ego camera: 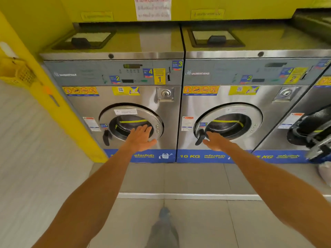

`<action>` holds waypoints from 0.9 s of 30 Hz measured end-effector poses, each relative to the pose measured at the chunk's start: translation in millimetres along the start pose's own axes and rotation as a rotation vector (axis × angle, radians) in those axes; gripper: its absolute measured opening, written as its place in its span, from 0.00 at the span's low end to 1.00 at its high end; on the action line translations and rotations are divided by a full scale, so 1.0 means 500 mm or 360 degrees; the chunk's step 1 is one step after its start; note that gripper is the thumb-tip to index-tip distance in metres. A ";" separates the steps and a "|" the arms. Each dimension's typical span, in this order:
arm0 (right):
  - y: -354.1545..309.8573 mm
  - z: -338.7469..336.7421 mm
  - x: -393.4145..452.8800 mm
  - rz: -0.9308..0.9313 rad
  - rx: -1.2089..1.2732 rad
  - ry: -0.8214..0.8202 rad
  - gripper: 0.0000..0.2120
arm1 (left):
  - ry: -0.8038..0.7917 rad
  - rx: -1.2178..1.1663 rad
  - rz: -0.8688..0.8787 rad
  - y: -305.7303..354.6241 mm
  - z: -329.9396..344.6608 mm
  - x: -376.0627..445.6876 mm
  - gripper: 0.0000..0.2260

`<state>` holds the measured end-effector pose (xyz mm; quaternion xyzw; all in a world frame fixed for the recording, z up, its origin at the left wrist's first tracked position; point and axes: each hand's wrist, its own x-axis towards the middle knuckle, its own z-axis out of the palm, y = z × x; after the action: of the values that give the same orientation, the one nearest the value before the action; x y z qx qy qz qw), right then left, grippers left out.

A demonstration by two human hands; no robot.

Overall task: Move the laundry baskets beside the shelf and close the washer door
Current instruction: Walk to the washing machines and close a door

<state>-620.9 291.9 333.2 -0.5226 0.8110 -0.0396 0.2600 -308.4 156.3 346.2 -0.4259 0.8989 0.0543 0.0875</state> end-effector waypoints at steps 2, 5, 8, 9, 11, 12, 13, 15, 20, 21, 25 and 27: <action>0.010 0.001 0.072 0.0069 0.0016 -0.0028 0.24 | -0.0038 -0.0003 0.0014 -0.010 0.004 0.083 0.31; 0.026 0.017 0.170 0.0184 0.0032 -0.0049 0.24 | -0.0083 -0.0028 0.0045 -0.020 0.019 0.185 0.28; 0.044 0.047 0.247 0.0301 0.0055 -0.0064 0.23 | -0.0180 -0.0096 0.0049 -0.021 0.058 0.257 0.27; 0.049 0.056 0.270 0.0331 0.0082 -0.0054 0.23 | -0.0204 -0.0108 0.0046 -0.020 0.072 0.276 0.28; 0.060 0.073 0.316 0.0388 0.0154 -0.0033 0.21 | -0.0256 -0.0118 0.0042 -0.015 0.105 0.311 0.29; 0.067 0.082 0.338 0.0410 0.0172 -0.0030 0.20 | -0.0279 -0.0128 0.0048 -0.011 0.122 0.327 0.30; 0.076 0.091 0.361 0.0426 0.0191 -0.0043 0.18 | -0.0301 -0.0142 0.0062 -0.005 0.138 0.343 0.30; 0.094 0.108 0.406 0.0458 0.0247 -0.0084 0.18 | -0.0323 -0.0202 0.0090 0.014 0.165 0.370 0.31; 0.128 0.139 0.503 0.0575 0.0419 -0.0102 0.21 | -0.0348 -0.0254 0.0300 0.084 0.201 0.455 0.35; 0.131 0.146 0.519 0.0592 0.0453 -0.0086 0.20 | -0.0338 -0.0243 0.0353 0.100 0.202 0.476 0.36; 0.133 0.174 0.550 0.0738 0.0683 0.0031 0.18 | -0.0238 0.0006 0.0772 0.167 0.198 0.551 0.37; 0.138 0.182 0.553 0.0744 0.0722 0.0066 0.17 | -0.0214 0.0288 0.1136 0.194 0.204 0.580 0.35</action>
<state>-723.7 101.8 126.5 -0.2502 0.8846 -0.1692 0.3554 -552.4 15.9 189.7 -0.0717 0.9842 0.0296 0.1591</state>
